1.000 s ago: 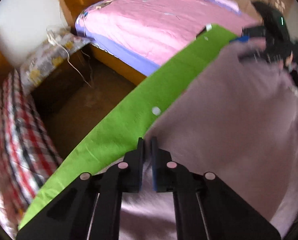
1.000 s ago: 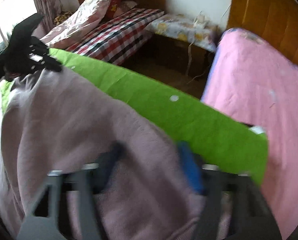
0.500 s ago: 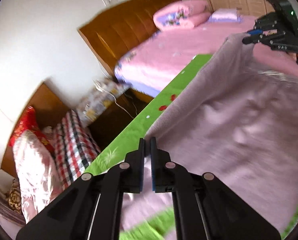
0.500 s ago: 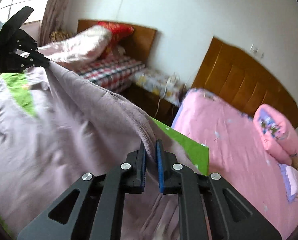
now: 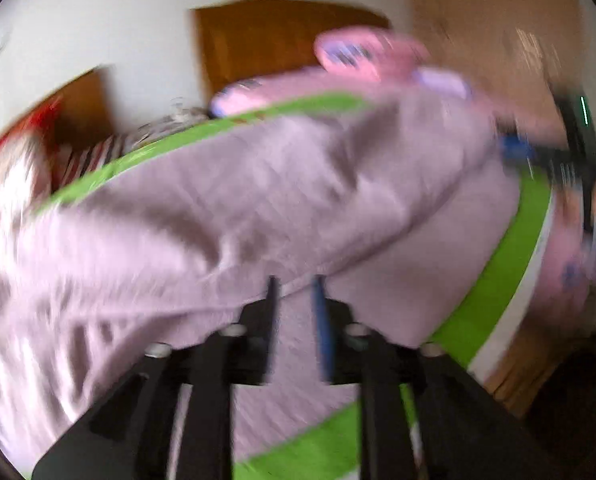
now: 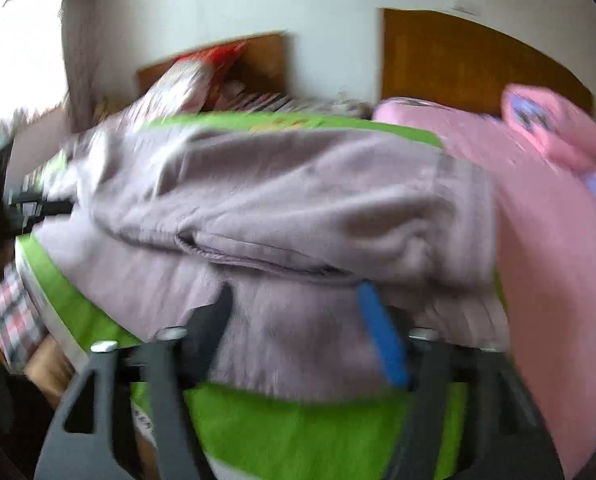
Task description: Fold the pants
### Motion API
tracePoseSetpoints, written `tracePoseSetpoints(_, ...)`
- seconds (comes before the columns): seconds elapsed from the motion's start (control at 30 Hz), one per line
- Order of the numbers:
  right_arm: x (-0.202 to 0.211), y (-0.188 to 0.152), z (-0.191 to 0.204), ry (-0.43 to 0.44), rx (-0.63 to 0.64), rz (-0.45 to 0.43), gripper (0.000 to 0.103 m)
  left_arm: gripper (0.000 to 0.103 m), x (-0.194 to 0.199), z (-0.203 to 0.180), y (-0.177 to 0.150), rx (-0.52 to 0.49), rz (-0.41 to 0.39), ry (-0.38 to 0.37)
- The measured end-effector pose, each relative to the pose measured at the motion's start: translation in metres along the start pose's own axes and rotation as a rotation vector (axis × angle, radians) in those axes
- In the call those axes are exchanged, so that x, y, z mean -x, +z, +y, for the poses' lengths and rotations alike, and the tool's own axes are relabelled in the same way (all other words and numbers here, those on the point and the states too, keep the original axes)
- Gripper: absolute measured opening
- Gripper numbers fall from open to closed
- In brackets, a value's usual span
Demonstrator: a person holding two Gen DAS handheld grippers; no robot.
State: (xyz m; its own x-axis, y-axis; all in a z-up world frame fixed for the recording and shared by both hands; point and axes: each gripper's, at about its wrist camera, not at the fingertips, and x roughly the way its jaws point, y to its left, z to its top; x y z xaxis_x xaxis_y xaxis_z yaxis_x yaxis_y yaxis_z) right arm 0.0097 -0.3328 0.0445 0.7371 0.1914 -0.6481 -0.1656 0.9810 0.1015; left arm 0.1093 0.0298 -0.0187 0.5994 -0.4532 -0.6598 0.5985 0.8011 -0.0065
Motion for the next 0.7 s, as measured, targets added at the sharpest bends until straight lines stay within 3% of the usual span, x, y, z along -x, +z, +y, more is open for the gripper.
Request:
tracePoseSetpoints(0.03,0.010,-0.004,-0.006,0.033,-0.063,-0.035,0.073,0.074,0.013,0.008,-0.002,0.105,-0.047,-0.025)
tracePoseSetpoints(0.07,0.016,-0.006,-0.009,0.054,-0.105,-0.057,0.073,0.080,0.023,0.014,-0.005,0.182,-0.081,-0.042)
tracePoseSetpoints(0.13,0.019,-0.009,-0.022,0.093,-0.228,-0.082,0.072,0.082,0.036,0.025,-0.015,0.349,-0.139,-0.106)
tracePoseSetpoints(0.2,0.006,-0.008,-0.043,0.145,-0.388,-0.076,0.070,0.084,0.036,0.035,-0.024,0.492,-0.146,-0.165)
tracePoseSetpoints(0.33,-0.019,-0.003,-0.064,0.187,-0.595,-0.045,0.070,0.084,0.026,0.046,-0.026,0.574,-0.109,-0.177)
tracePoseSetpoints(0.5,-0.047,0.018,-0.079,0.142,-0.727,-0.016,0.070,0.087,0.020,0.059,-0.035,0.652,-0.111,-0.217)
tracePoseSetpoints(0.7,-0.053,0.017,-0.074,0.121,-0.705,-0.071,0.070,0.087,0.020,0.094,-0.043,0.822,-0.153,-0.239)
